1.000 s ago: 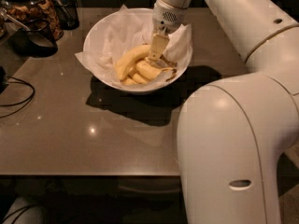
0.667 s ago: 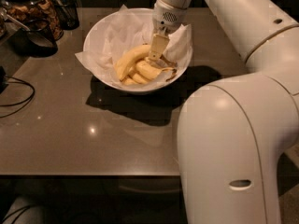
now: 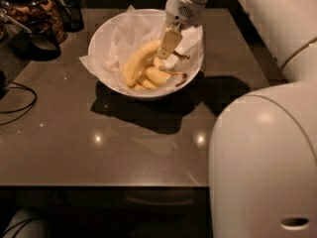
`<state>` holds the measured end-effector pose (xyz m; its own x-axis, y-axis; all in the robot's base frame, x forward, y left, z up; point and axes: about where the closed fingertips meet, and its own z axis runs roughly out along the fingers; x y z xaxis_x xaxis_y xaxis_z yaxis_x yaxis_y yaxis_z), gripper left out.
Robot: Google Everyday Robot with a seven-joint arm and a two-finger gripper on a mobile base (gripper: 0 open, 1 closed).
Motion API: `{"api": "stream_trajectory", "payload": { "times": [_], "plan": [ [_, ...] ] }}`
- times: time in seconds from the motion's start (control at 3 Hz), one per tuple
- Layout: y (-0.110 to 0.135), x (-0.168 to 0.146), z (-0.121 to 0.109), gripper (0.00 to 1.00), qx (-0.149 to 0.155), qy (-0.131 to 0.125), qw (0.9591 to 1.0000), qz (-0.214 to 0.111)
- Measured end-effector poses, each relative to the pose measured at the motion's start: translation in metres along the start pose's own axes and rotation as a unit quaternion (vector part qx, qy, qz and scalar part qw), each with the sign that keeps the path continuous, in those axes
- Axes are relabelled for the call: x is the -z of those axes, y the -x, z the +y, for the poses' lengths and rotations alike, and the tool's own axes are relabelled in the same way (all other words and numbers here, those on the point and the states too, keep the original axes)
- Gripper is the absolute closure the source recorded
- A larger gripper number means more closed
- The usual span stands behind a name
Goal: Pick banana from white bowl
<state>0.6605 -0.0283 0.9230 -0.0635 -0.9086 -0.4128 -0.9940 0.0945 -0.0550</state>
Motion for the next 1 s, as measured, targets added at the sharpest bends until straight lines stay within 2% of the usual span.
{"api": "stream_trajectory", "payload": {
  "times": [0.33, 1.0],
  "plan": [
    [0.0091, 0.0226, 0.0131, 1.00, 0.014, -0.003, 0.9995, -0.027],
    [0.0182, 0.0316, 0.0149, 1.00, 0.015, -0.007, 0.9991, -0.040]
  ]
}}
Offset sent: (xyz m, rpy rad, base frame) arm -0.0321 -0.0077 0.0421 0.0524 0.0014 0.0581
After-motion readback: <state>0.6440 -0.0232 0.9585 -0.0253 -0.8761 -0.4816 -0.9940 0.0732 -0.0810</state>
